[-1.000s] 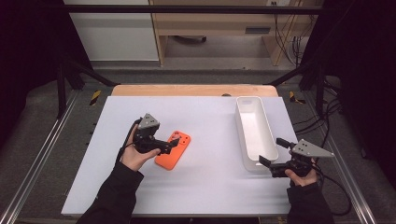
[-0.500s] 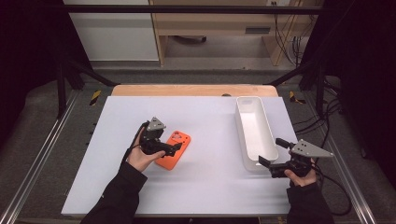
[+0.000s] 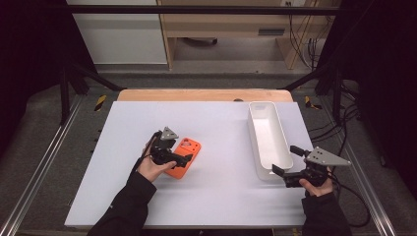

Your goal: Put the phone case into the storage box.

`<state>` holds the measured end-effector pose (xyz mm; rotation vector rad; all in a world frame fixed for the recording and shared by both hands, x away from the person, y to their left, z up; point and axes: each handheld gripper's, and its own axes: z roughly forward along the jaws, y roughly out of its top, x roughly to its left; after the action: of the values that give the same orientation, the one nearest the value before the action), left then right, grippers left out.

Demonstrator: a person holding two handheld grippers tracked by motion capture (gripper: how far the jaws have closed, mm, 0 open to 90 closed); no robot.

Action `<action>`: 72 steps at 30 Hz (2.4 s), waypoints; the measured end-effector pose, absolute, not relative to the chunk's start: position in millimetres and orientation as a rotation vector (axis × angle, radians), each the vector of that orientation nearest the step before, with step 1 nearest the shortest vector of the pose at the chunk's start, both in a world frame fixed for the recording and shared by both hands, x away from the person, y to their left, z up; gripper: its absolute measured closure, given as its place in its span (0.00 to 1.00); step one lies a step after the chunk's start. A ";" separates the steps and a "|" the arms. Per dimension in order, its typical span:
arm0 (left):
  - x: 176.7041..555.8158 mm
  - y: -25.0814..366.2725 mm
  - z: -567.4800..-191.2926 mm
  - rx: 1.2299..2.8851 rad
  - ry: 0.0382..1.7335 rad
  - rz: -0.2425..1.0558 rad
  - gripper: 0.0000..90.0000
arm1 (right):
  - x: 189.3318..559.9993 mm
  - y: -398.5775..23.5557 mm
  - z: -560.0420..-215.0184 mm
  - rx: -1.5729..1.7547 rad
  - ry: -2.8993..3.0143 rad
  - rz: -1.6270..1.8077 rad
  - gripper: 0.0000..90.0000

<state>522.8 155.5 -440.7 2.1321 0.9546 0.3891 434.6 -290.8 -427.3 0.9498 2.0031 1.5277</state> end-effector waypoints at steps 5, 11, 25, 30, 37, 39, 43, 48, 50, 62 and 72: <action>524.2 154.0 -445.6 2.138 0.970 0.380 0.00 | 434.6 -290.6 -427.3 0.950 2.004 1.528 0.00; 525.8 150.2 -451.3 2.158 0.979 0.369 0.00 | 434.6 -290.8 -427.1 0.950 2.003 1.531 0.00; 529.4 144.6 -462.7 2.210 1.019 0.347 0.00 | 434.9 -290.0 -427.5 0.945 2.007 1.527 0.00; 531.0 142.8 -467.2 2.223 1.038 0.343 0.00 | 435.0 -290.1 -427.5 0.947 2.006 1.528 0.00; 532.9 142.7 -471.3 2.229 1.058 0.347 0.00 | 435.0 -290.0 -427.5 0.946 2.007 1.529 0.01; 533.3 143.0 -471.7 2.225 1.069 0.346 0.01 | 434.9 -290.1 -427.4 0.947 2.007 1.529 0.00; 534.0 143.0 -473.3 2.225 1.080 0.349 0.02 | 435.1 -289.9 -427.6 0.945 2.006 1.527 0.00; 534.3 142.4 -474.6 2.231 1.083 0.356 0.03 | 434.9 -290.0 -427.4 0.947 2.007 1.529 0.00; 534.2 141.2 -475.9 2.227 1.083 0.355 0.04 | 434.9 -290.1 -427.3 0.949 2.007 1.529 0.00; 533.0 137.8 -477.5 2.249 1.079 0.376 0.08 | 434.8 -290.1 -427.2 0.948 2.007 1.531 0.00; 532.4 136.7 -477.4 2.250 1.094 0.401 0.13 | 434.9 -289.9 -427.2 0.949 2.007 1.531 0.00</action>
<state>532.4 136.7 -477.4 2.2497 1.0938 0.4008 434.9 -289.9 -427.2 0.9490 2.0069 1.5306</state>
